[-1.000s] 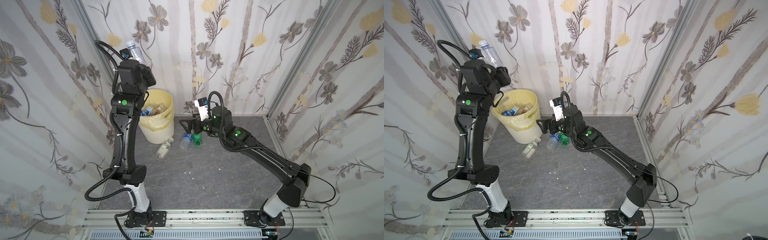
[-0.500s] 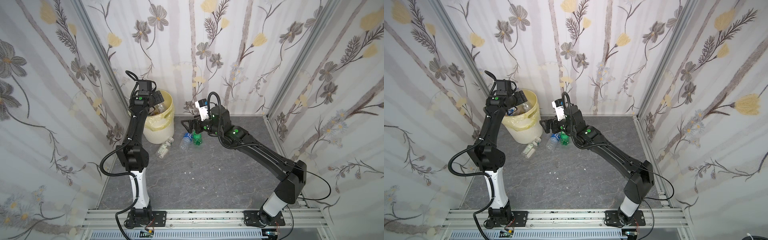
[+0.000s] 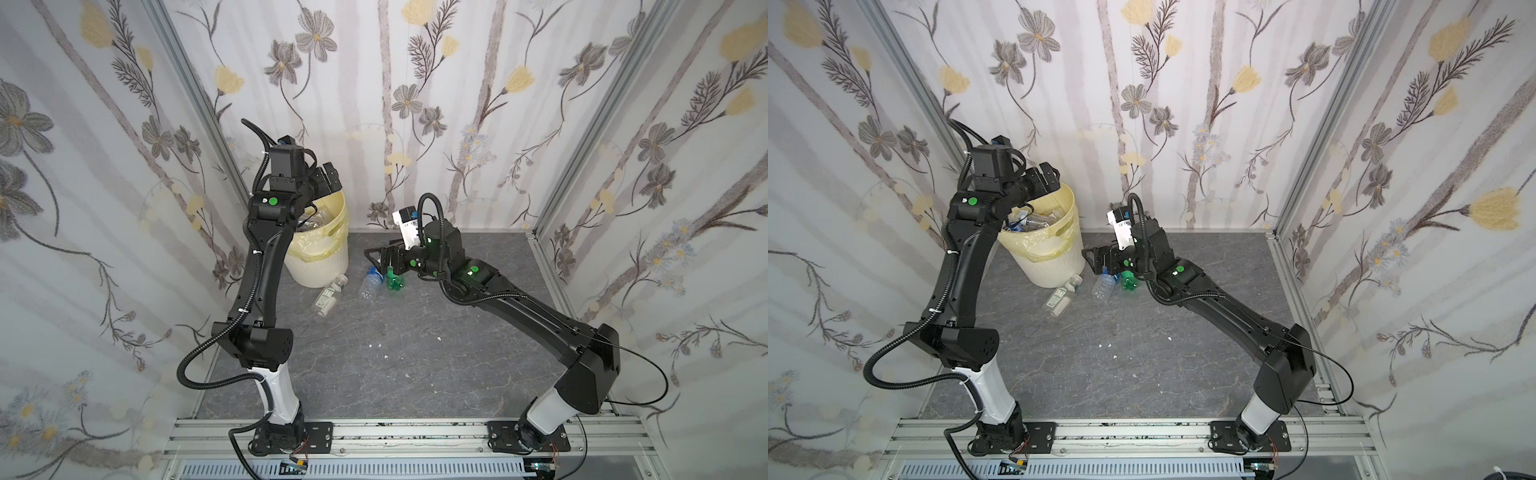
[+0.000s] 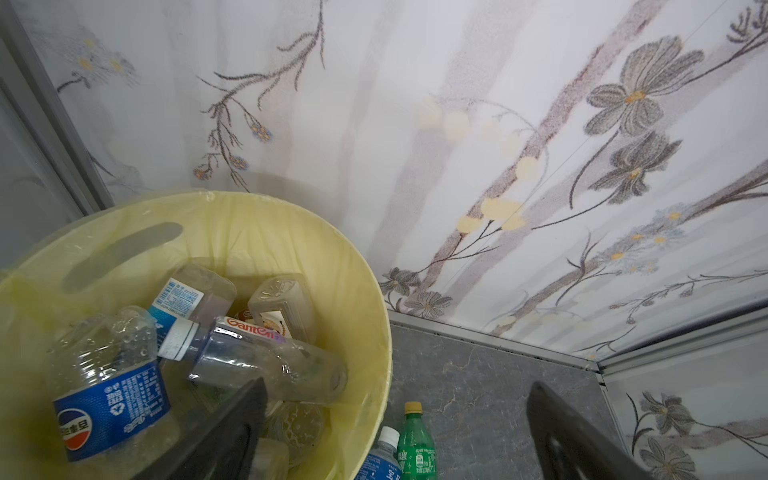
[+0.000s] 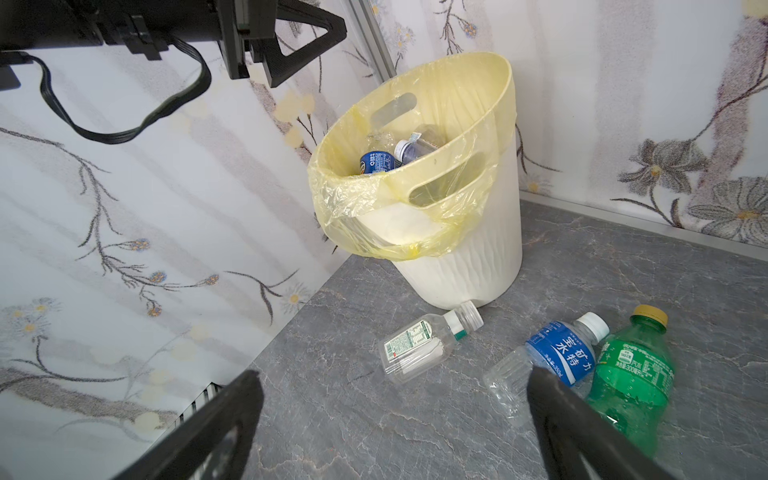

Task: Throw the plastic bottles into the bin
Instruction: 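Carry the clear bottle over the bin with the left gripper and release, then swing the empty left gripper down to the blue-label bottle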

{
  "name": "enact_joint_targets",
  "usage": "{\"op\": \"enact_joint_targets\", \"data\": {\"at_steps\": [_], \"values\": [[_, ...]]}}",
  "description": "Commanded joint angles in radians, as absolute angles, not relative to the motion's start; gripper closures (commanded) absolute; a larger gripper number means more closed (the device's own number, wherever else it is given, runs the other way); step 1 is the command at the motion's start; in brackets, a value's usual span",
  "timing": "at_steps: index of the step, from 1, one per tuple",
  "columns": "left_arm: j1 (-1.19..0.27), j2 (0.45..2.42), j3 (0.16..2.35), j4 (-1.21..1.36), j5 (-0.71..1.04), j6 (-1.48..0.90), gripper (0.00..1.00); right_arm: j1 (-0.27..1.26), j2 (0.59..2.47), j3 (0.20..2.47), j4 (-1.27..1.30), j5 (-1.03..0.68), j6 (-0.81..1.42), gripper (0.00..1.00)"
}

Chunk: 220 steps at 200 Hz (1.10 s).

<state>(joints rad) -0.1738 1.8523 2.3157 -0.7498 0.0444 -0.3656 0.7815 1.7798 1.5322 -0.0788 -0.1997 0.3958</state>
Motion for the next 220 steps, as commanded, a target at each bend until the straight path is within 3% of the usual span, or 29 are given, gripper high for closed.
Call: {"op": "enact_joint_targets", "data": {"at_steps": [1,127,220], "values": [[-0.212,1.816,2.29,-0.739,0.012,-0.346,0.0,0.781,1.753,1.505,-0.037,-0.187,0.407,0.0],[-0.5,1.752,1.862,-0.725,-0.087,-0.316,0.0,0.715,1.457,1.076,0.005,-0.117,0.458,0.0],[-0.531,1.909,1.637,-0.645,-0.128,-0.265,0.0,0.704,1.336,0.871,0.016,-0.092,0.479,0.0]]}}
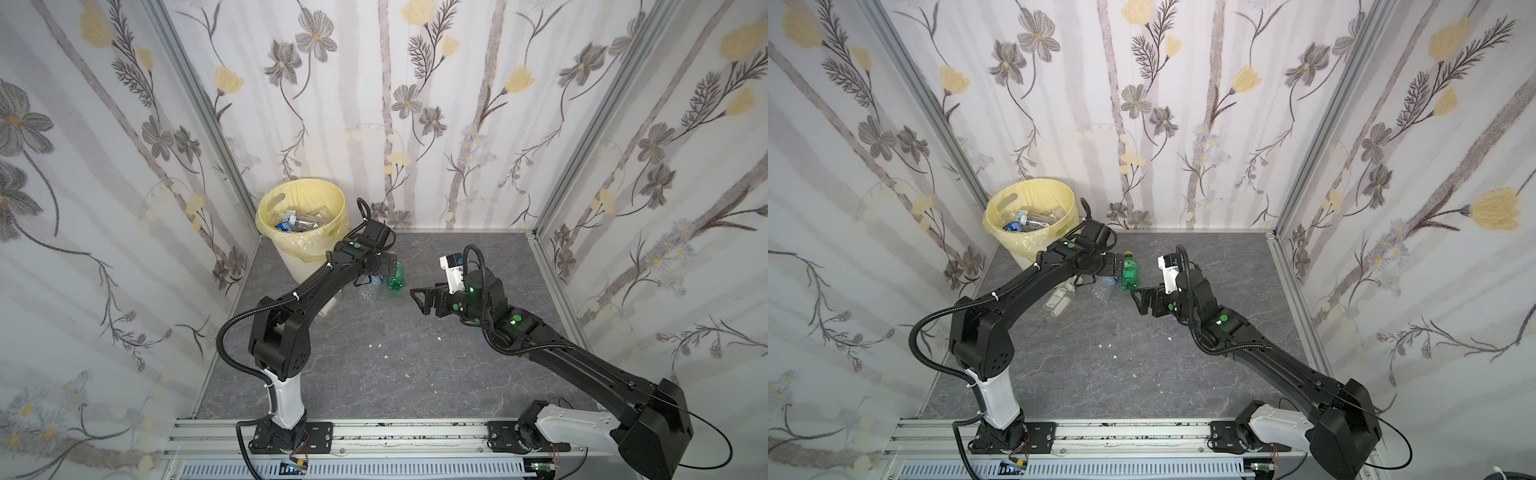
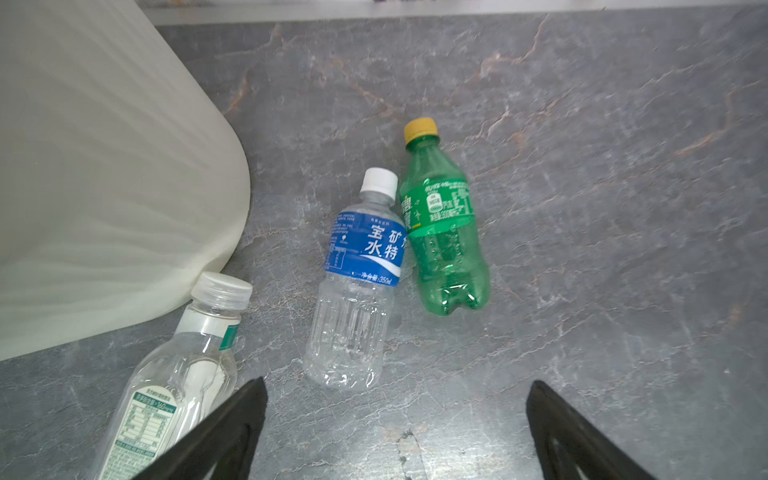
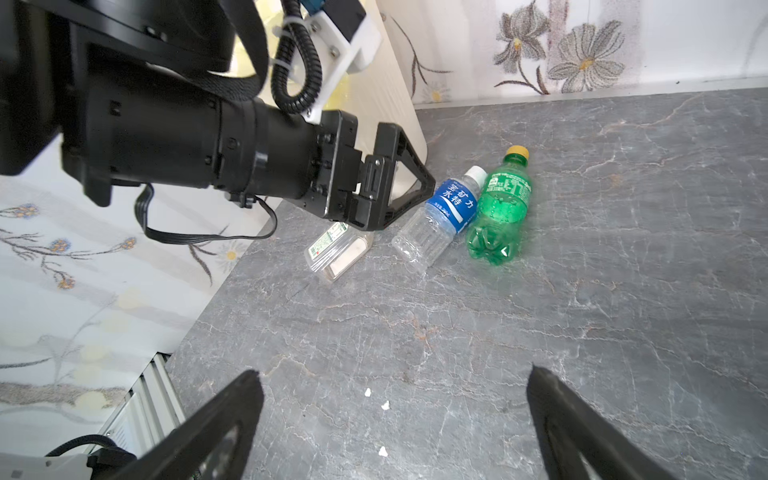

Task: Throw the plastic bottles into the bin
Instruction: 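Swing the empty left gripper down to the blue-label bottle, then close the left gripper on the blue-label bottle and lift it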

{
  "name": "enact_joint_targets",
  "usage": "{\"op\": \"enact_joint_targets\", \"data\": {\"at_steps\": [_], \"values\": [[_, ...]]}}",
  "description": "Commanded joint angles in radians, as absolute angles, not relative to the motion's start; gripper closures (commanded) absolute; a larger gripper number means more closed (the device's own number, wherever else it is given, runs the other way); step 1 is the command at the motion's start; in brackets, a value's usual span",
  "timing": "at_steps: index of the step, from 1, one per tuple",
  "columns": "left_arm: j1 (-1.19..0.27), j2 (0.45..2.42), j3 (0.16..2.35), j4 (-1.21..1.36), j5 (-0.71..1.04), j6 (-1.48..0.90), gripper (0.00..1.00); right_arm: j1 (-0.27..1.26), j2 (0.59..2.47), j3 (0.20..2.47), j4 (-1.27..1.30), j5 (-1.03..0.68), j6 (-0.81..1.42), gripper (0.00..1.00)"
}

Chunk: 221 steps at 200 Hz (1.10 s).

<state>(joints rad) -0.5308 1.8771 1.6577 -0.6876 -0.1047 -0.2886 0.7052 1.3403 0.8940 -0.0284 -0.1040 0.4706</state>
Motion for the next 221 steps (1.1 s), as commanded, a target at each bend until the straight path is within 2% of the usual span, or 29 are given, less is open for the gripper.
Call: {"op": "enact_joint_targets", "data": {"at_steps": [1,69,108,221], "values": [[-0.531,1.911,1.637,-0.645,-0.128,-0.264,0.0,0.704,1.337,0.87,0.015,-0.092,0.479,0.0],[-0.516,2.036,1.634,-0.606,-0.141,-0.242,0.0,0.703,1.343,0.827,0.046,-0.103,0.486,0.0],[-0.493,2.074,1.62,-0.591,-0.141,-0.238,0.04,0.694,1.335,0.806,0.058,-0.104,0.488,0.0],[-0.48,2.105,1.582,-0.569,-0.124,-0.238,0.36,0.675,1.358,0.797,0.083,-0.132,0.489,0.0]]}}
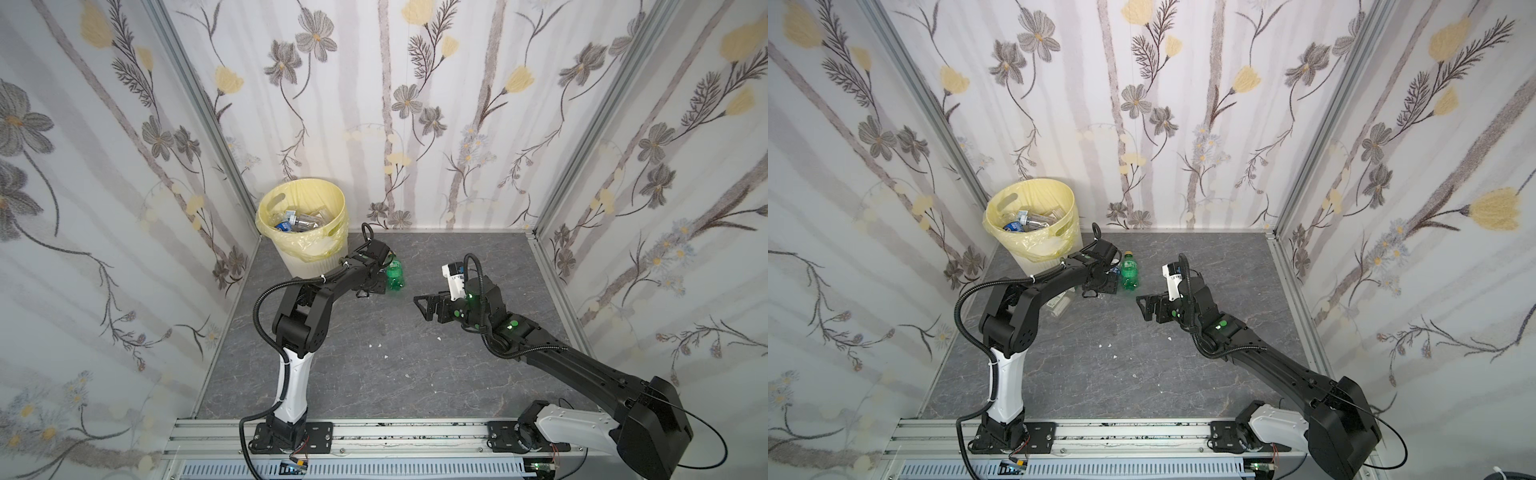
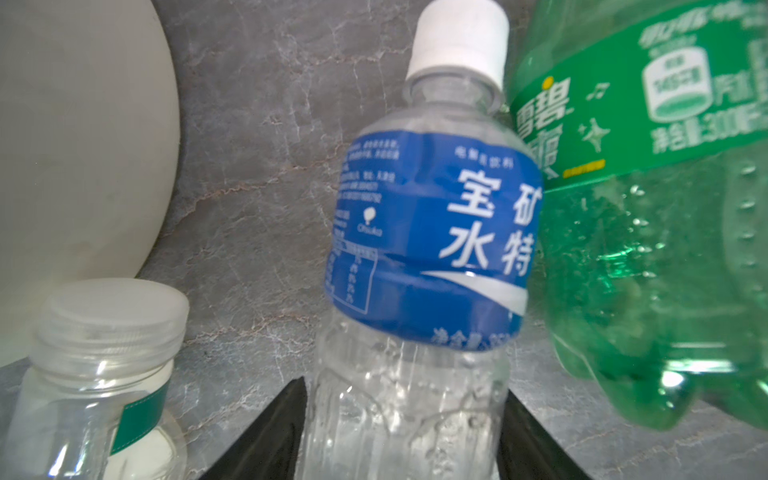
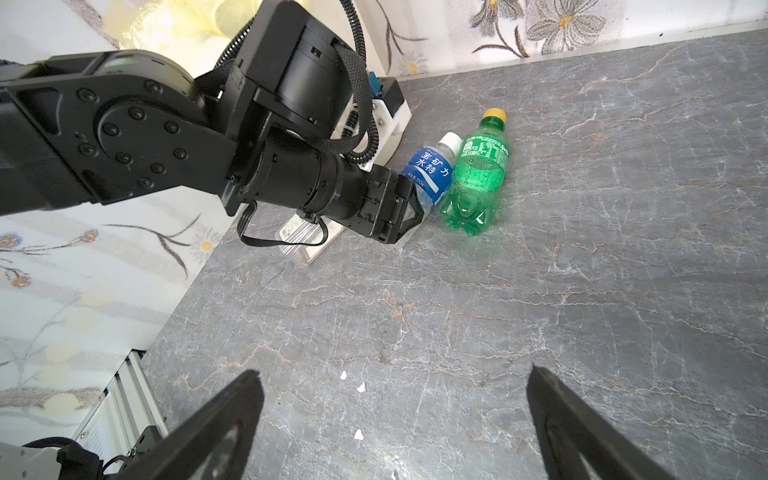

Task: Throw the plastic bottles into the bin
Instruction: 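Close the left gripper on the blue-label bottle and lift it, then carry the blue-label bottle over the bin with the left gripper and release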

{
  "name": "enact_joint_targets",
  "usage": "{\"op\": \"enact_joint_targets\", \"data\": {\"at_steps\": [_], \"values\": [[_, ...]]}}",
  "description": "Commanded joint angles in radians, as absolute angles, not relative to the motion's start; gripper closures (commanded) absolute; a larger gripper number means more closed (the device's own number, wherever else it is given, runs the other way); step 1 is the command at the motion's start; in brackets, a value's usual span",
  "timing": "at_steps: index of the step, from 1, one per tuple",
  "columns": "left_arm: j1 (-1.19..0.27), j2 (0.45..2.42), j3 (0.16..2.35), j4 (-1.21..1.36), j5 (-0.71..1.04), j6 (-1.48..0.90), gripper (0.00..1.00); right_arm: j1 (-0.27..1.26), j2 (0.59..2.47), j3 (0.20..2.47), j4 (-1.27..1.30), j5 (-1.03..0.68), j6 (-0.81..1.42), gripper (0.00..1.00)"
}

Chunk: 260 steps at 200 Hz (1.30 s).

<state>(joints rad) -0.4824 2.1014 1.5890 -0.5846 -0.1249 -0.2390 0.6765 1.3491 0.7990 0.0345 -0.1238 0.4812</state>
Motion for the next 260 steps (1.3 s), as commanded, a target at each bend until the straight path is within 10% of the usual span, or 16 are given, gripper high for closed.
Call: {"op": "enact_joint_targets", "data": {"at_steps": [1,57,260], "values": [[-0.48,2.105,1.581,-0.569,-0.124,-0.238,0.36,0.675,1.358,0.797,0.083,-0.132,0.489,0.0],[-0.48,2.055,1.562,-0.569,-0.106,-0.244,0.51,0.673,1.355,0.801,0.083,-0.133,0.49,0.0],[-0.488,1.672,1.653,-0.745,0.001,-0.309,0.52,0.685,1.447,0.999,0.104,-0.171,0.448,0.01]]}}
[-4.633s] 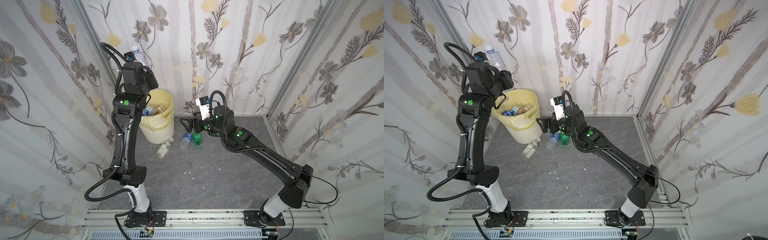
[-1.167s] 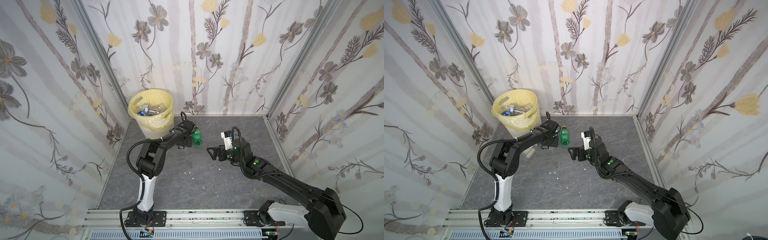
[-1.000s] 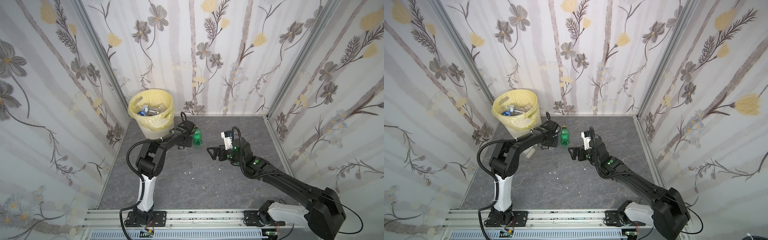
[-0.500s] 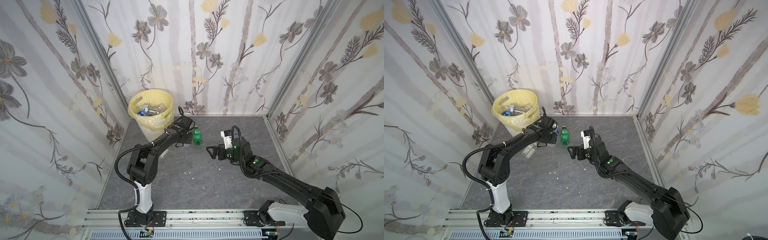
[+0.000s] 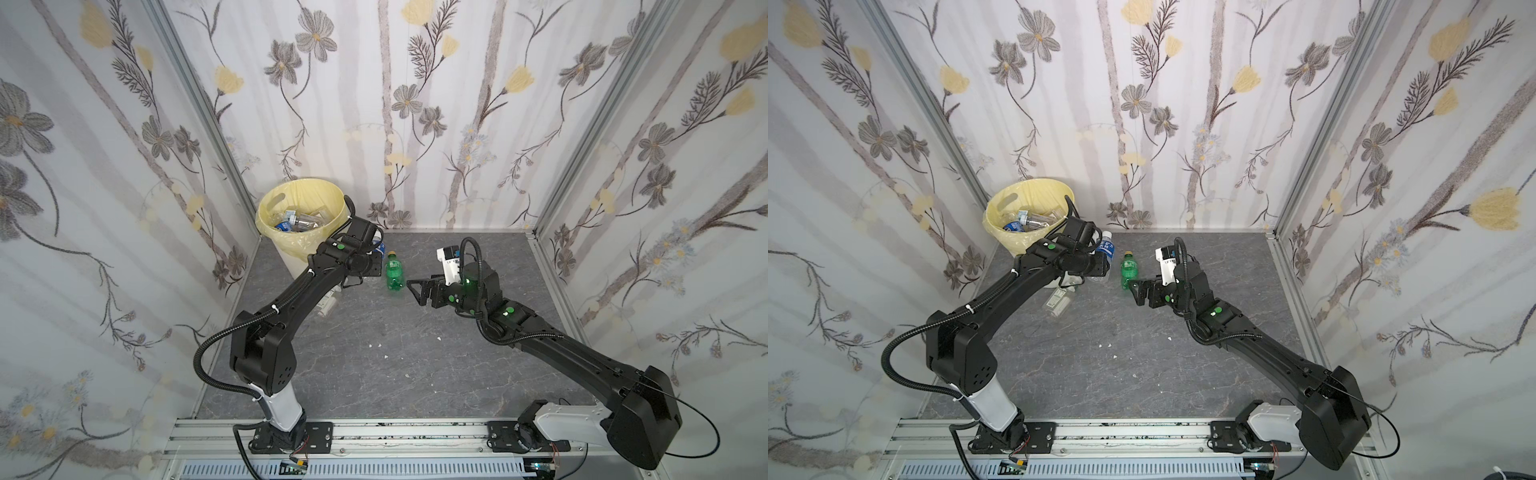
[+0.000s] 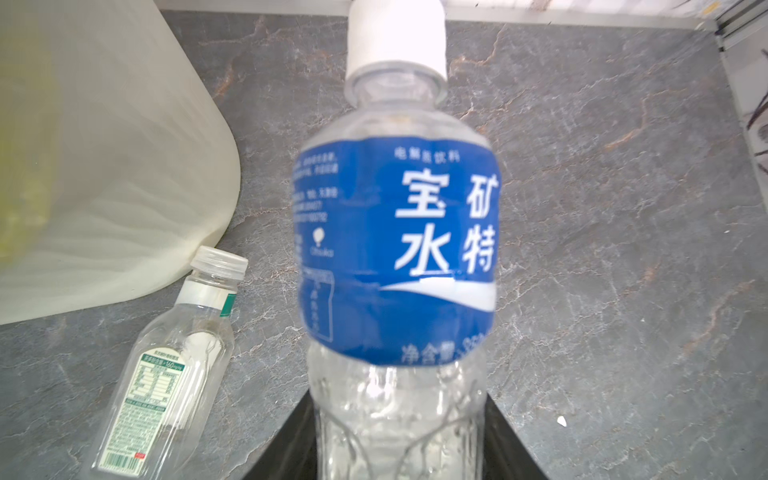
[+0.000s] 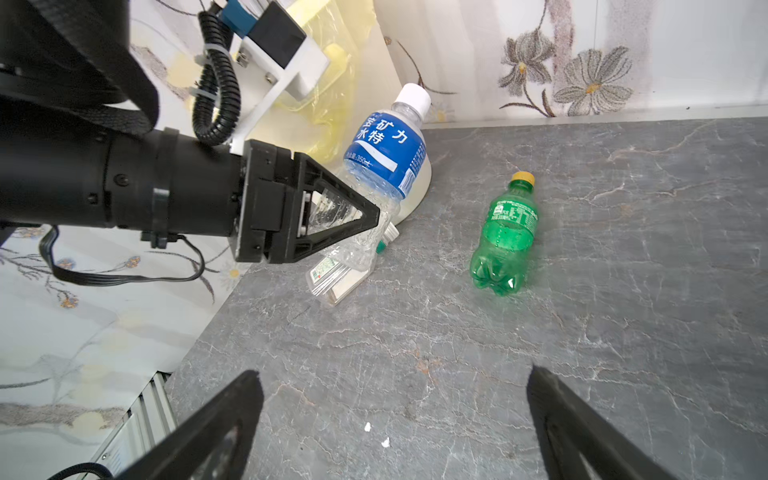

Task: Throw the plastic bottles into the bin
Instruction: 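Carry the blue-label bottle over the bin with the left gripper and release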

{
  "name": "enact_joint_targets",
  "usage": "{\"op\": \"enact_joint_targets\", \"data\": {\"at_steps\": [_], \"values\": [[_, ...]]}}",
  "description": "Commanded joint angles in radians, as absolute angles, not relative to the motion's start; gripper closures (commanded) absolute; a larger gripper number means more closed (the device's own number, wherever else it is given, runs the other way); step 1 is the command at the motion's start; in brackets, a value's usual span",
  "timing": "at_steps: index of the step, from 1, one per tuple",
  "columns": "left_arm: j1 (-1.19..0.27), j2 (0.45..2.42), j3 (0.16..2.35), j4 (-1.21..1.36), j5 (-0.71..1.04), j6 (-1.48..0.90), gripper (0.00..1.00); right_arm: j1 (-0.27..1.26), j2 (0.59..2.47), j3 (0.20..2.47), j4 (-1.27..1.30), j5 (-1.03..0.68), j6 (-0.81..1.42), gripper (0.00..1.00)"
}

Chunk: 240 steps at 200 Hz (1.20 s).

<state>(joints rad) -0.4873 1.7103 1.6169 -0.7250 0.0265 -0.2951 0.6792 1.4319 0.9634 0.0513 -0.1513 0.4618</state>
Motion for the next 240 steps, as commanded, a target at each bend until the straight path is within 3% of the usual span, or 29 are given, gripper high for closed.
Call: {"op": "enact_joint_targets", "data": {"at_steps": [1,179,218,240], "values": [[-0.488,1.67,1.656,-0.745,0.0,-0.308,0.52,0.685,1.448,1.0,0.104,-0.171,0.448,0.01],[-0.322,1.507,2.196,-0.755,-0.331,-0.191,0.52,0.798,1.622,1.346,0.023,-0.15,0.387,0.0],[-0.298,1.487,2.209,-0.645,-0.344,-0.167,0.5,0.804,1.633,1.353,0.009,-0.147,0.387,0.0],[-0.214,1.536,2.144,-0.627,-0.25,-0.197,0.48,0.804,1.634,1.346,0.008,-0.143,0.388,0.0]]}}
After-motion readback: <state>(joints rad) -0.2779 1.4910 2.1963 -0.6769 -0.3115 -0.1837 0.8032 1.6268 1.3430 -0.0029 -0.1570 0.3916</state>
